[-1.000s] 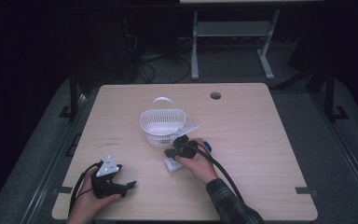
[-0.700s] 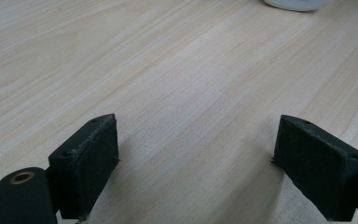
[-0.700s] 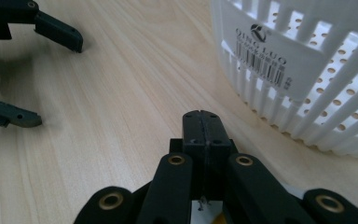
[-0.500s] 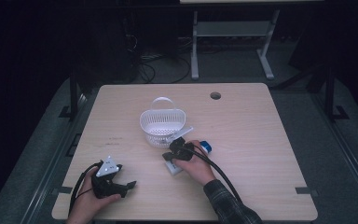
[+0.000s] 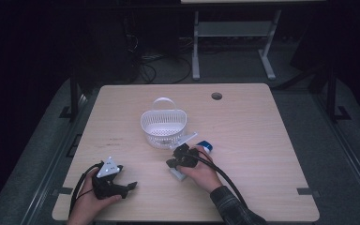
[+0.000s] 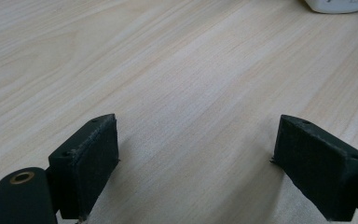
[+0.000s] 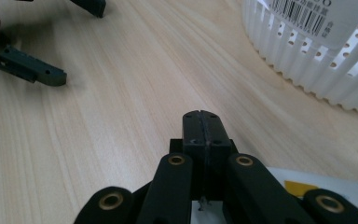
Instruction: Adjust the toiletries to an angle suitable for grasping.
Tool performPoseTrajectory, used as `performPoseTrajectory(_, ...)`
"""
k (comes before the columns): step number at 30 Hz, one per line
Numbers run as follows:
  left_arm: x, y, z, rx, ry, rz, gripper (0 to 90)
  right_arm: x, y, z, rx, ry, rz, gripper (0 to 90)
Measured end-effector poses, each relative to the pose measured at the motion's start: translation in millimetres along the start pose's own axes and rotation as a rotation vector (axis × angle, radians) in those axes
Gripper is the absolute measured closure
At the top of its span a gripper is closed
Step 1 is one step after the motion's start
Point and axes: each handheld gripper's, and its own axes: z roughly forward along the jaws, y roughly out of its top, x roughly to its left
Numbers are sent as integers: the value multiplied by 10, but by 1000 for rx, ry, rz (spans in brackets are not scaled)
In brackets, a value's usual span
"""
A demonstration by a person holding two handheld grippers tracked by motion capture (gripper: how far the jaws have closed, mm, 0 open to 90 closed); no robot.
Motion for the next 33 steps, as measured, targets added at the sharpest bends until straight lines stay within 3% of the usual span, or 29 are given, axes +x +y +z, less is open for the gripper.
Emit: performPoseTrajectory(33,-1,0,0,0,1,0,132,-5,-368,-315,42,-19,4,899)
